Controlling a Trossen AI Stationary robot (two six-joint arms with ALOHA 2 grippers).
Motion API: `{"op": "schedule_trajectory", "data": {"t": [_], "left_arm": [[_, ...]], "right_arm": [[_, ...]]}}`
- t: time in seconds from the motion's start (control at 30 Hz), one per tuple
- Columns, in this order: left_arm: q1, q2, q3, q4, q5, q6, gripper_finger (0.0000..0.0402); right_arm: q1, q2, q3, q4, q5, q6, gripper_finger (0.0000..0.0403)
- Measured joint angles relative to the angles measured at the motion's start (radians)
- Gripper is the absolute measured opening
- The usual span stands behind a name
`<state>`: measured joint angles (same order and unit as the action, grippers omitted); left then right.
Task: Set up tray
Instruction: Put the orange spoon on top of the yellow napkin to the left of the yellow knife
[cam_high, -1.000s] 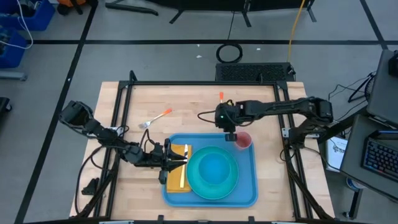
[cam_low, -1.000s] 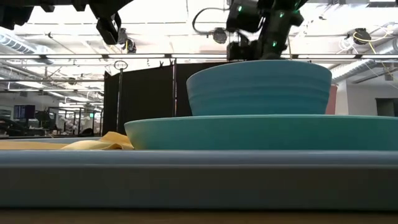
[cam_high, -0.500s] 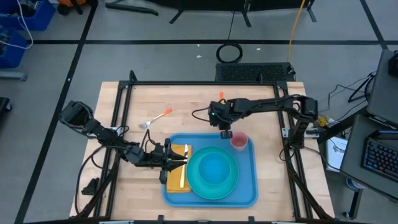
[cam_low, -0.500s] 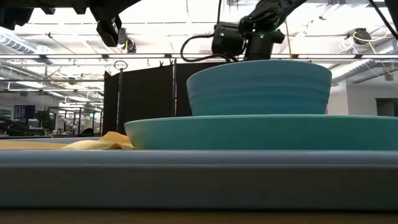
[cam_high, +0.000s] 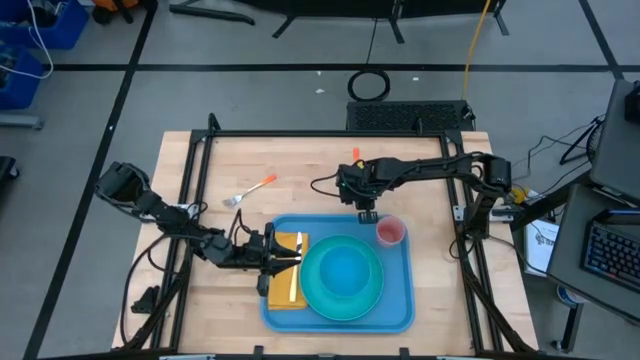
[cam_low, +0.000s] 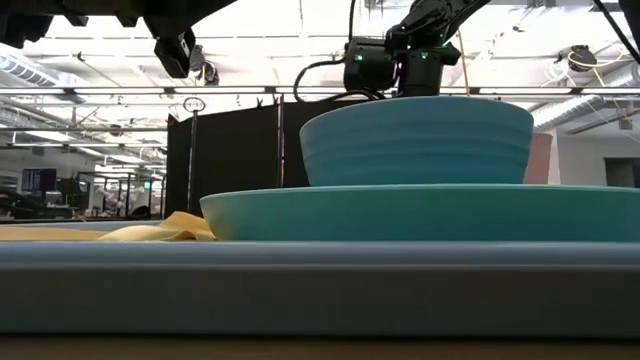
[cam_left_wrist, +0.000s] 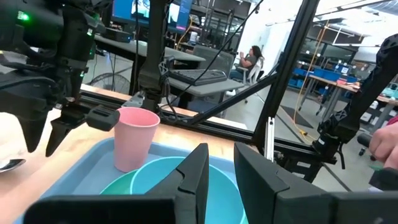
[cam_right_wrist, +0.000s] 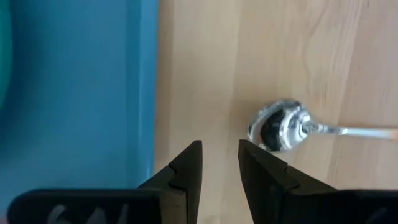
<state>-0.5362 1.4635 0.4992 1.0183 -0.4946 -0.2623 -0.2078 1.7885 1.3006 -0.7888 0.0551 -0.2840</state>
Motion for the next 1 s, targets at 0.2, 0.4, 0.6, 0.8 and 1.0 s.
{"op": "schedule_trajectory", "data": {"t": [0.2, 0.4, 0.6, 0.8, 1.0], "left_arm": [[0.0, 0.0, 0.0, -0.001, 0.0, 0.001, 0.0078], [0.0, 0.0, 0.0, -0.002, -0.003, 0.006, 0.0078], [0.007, 0.0, 0.0, -0.003, -0.002, 0.002, 0.0078], [0.007, 0.0, 0.0, -0.006, -0.002, -0.001, 0.0078], [0.007, 0.0, 0.0, -0.014, -0.002, -0.001, 0.0078]], "right_arm": [[0.015, -0.032, 0.0, 0.004, 0.027, -0.012, 0.0093], [-0.006, -0.052, 0.028, 0.006, 0.019, -0.024, 0.0093], [-0.061, -0.028, 0.091, -0.002, -0.069, -0.045, 0.0093], [-0.098, -0.016, 0.093, -0.026, -0.137, -0.041, 0.0093], [-0.099, 0.03, 0.093, -0.018, -0.139, -0.045, 0.0093]]}}
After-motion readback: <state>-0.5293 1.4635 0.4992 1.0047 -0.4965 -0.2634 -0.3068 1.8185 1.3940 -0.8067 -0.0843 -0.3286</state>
